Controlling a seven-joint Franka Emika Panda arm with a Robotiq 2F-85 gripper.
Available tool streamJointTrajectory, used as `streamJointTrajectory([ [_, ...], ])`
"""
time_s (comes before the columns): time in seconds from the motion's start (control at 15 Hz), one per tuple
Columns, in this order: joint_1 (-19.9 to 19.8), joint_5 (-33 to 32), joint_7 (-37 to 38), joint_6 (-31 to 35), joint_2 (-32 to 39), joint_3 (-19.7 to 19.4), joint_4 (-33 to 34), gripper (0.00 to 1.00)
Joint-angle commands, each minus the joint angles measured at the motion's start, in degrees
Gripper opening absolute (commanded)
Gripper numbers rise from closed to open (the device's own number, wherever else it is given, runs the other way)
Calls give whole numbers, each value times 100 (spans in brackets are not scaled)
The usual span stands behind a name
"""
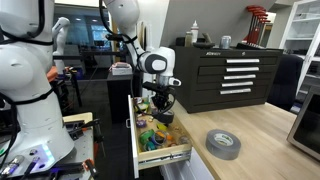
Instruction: Remove the black masking tape from the countertop and put it in the open drawer
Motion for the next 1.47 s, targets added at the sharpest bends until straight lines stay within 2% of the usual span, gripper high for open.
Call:
streamJointTrajectory([
  [0.0,-138,218,-54,-114,482,52,361,3],
  [0.2,-356,589,-336,-41,733,232,504,3],
  [0.6,-978,1437,-1370,104,1015,697,644,3],
  [1.07,-1518,1967,-2225,77,1209,849,733,3],
  [1.13,-1562,2007,-2341,33,1235,865,741,13],
  [1.2,-1563,2004,-2412,2,1249,846,744,35],
  [1.4,-1621,2074,-2725,-13,1267,883,746,44],
])
